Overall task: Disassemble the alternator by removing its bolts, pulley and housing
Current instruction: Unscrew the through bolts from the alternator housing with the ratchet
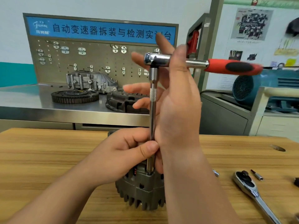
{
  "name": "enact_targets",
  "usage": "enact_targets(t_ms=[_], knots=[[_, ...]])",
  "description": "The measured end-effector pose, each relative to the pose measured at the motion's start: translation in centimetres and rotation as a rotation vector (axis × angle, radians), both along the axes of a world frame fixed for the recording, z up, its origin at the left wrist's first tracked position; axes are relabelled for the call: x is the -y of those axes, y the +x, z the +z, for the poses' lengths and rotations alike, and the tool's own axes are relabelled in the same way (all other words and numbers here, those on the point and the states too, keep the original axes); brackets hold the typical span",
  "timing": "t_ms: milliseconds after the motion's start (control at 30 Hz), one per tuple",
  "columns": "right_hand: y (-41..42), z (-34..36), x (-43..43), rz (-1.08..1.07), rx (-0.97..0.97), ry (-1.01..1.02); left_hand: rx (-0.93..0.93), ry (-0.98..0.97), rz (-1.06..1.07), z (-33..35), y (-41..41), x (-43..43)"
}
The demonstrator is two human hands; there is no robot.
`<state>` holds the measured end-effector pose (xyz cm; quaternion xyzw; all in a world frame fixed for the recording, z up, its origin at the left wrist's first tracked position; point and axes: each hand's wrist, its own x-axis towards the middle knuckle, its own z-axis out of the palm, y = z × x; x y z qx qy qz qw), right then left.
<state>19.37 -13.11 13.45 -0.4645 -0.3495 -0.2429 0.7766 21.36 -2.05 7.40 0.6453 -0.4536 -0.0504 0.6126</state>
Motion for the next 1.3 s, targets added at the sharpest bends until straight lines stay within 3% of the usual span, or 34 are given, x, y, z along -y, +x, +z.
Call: enact_targets(t_ms=[233, 500, 600, 833, 1133, 1300], knots=[[-0.41, 0.23, -0.48, -0.214, 0.181, -0.024, 0.046, -0.006, 0.024, -0.12, 0.18, 0.07], [-0.36, 0.23, -0.29, 0.015, -0.032, 0.034, 0.033, -0.004, 0.0, 0.26, -0.06, 0.0], [-0.42, 0.16, -0.17, -0.05, -0.058, 0.03, 0.024, -0.009, -0.012, 0.14, -0.01, 0.06], [-0.68, 0.41, -0.74, -0.337, 0.258, -0.026, 0.068, 0.013, 0.034, 0.1, 0.07, 0.22], [-0.18, 0.33, 0.07, 0.058, -0.059, 0.095, 0.003, 0.02, -0.011, -0.03, 0.17, 0.04], [-0.41, 0.22, -0.21, -0.091, 0.014, 0.009, 0.02, 0.045, 0.005, 0.08, 0.3, -0.13]])
